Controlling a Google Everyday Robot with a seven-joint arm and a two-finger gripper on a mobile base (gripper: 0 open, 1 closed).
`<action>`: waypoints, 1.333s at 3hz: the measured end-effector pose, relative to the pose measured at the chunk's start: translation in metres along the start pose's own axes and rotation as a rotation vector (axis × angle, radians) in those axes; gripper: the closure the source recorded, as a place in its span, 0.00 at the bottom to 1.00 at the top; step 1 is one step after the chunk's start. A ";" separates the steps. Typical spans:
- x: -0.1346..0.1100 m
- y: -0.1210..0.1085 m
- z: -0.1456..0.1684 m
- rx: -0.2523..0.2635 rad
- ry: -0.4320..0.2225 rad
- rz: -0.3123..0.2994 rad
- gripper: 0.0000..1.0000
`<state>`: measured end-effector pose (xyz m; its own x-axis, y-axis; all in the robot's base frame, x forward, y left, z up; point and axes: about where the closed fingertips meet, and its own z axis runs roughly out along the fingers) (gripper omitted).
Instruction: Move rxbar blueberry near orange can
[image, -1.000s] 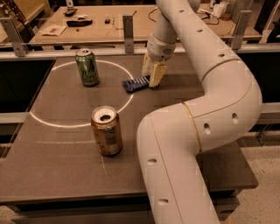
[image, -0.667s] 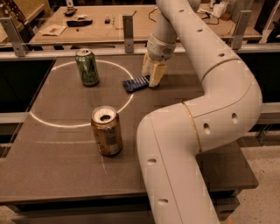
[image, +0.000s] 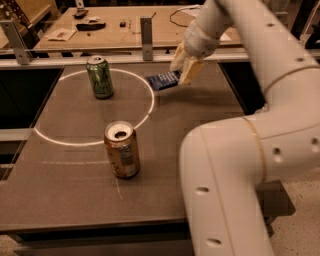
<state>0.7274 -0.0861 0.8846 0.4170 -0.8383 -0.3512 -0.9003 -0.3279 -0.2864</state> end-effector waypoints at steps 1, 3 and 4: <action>0.024 0.028 -0.086 0.189 -0.092 0.018 1.00; 0.028 0.066 -0.118 0.253 -0.289 0.012 1.00; 0.011 0.076 -0.092 0.201 -0.464 -0.016 1.00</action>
Offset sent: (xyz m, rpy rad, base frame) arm -0.0852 -0.1531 0.1260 0.3793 -0.1950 -0.0731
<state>0.6518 -0.1610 0.9410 0.4835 -0.5372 -0.6911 -0.8704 -0.2109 -0.4449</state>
